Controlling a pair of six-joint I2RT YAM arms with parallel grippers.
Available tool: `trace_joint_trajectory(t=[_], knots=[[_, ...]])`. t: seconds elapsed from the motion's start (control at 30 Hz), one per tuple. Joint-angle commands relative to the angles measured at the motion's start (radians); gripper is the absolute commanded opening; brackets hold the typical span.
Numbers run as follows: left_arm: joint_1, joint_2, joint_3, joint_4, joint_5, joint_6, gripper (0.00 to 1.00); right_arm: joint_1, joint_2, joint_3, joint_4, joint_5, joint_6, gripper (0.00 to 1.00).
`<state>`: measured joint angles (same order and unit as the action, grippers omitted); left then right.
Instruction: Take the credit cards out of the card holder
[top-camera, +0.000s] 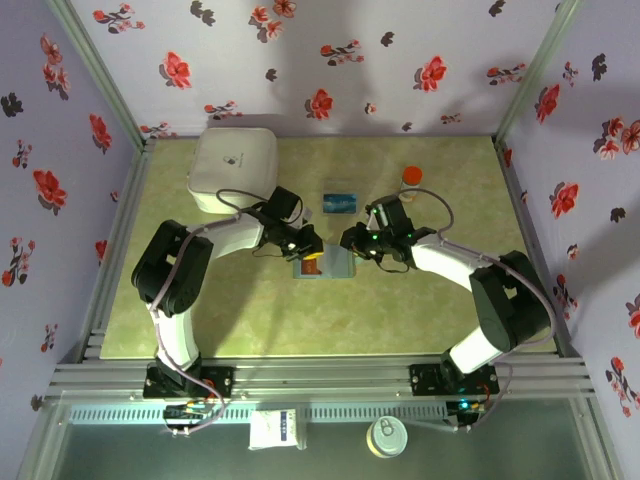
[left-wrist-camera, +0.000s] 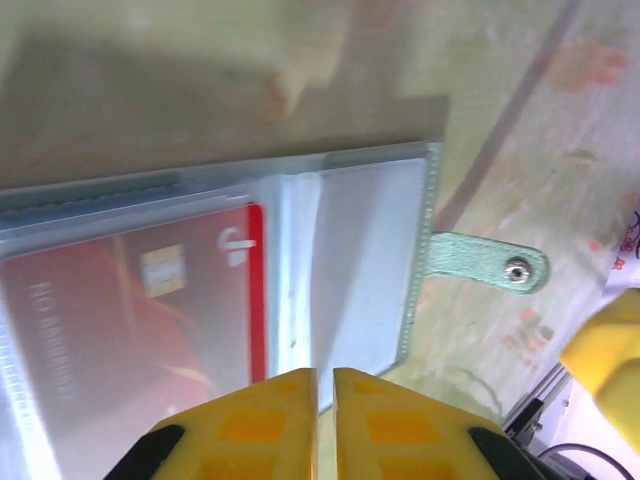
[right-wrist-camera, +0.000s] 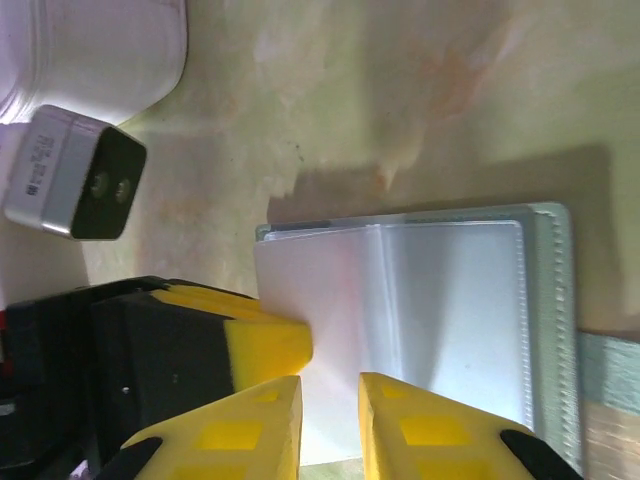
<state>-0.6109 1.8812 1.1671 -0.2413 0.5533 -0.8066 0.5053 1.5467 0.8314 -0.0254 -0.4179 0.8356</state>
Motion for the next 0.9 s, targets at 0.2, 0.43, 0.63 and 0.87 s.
trace_joint_trajectory(t=[0.2,0.43,0.63,0.87], knots=[[-0.06,0.089,0.124,-0.04,0.021,0.002,0.17,-0.03,-0.084,-0.049,-0.087,0.047,-0.049,0.24],[-0.089,0.142,0.173,-0.026,0.037,-0.008,0.24,-0.043,-0.127,-0.061,-0.136,0.074,-0.068,0.26],[-0.087,0.132,0.175,-0.025,0.033,0.003,0.29,-0.046,-0.127,-0.054,-0.145,0.067,-0.07,0.27],[-0.07,0.092,0.142,-0.02,0.024,0.013,0.32,-0.045,-0.094,-0.033,-0.119,0.037,-0.054,0.27]])
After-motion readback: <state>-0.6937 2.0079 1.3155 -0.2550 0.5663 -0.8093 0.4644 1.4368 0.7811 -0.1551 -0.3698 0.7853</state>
